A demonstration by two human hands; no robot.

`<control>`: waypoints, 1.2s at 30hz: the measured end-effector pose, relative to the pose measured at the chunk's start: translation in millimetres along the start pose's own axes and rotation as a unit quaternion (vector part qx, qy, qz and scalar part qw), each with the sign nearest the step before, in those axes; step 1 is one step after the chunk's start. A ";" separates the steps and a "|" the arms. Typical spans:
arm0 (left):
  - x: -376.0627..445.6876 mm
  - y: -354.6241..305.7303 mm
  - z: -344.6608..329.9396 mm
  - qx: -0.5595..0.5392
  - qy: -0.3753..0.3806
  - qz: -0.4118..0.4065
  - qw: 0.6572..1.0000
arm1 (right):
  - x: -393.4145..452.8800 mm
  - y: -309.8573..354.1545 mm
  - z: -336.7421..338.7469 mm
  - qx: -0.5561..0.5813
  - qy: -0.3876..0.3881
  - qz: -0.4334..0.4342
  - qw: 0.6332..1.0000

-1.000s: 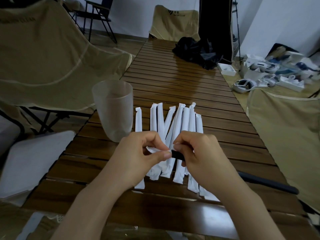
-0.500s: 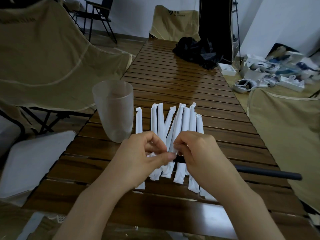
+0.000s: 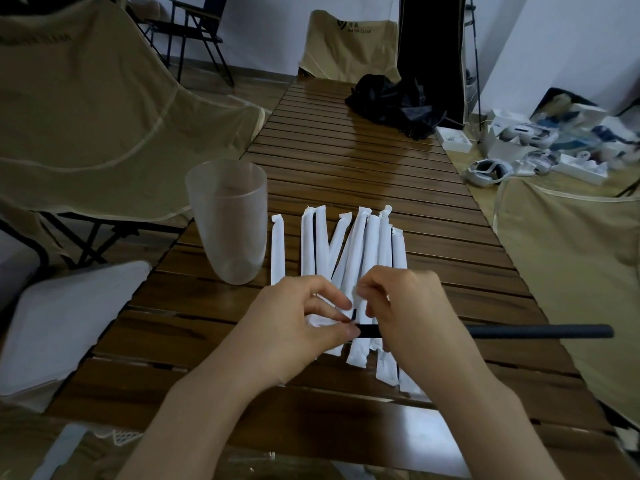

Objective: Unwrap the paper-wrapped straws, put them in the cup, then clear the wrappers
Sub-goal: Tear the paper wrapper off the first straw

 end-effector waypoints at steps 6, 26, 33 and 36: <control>1.8 -1.4 -11.7 0.012 0.004 -0.019 1.000 | 5.3 -44.2 -4.8 -0.082 0.051 -0.155 0.983; 14.6 11.1 -6.1 0.031 -0.074 -0.039 0.996 | -19.2 -38.3 12.5 -0.044 0.058 0.006 0.997; 4.4 0.2 -6.5 -0.063 -0.072 -0.035 0.995 | -20.2 -15.4 6.0 0.012 0.072 0.089 0.993; 4.4 -0.9 -5.5 -0.067 -0.077 -0.028 0.994 | -19.8 -14.9 5.8 0.027 0.065 0.096 0.993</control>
Point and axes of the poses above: each hand's wrist, its own x-axis towards the middle knuckle, its own z-axis out of the back of the hand, y = z × x, the point moved 4 cm from there along x, towards the middle knuckle, and after that the axes turned 6 degrees about -x, right-handed, at the moved point
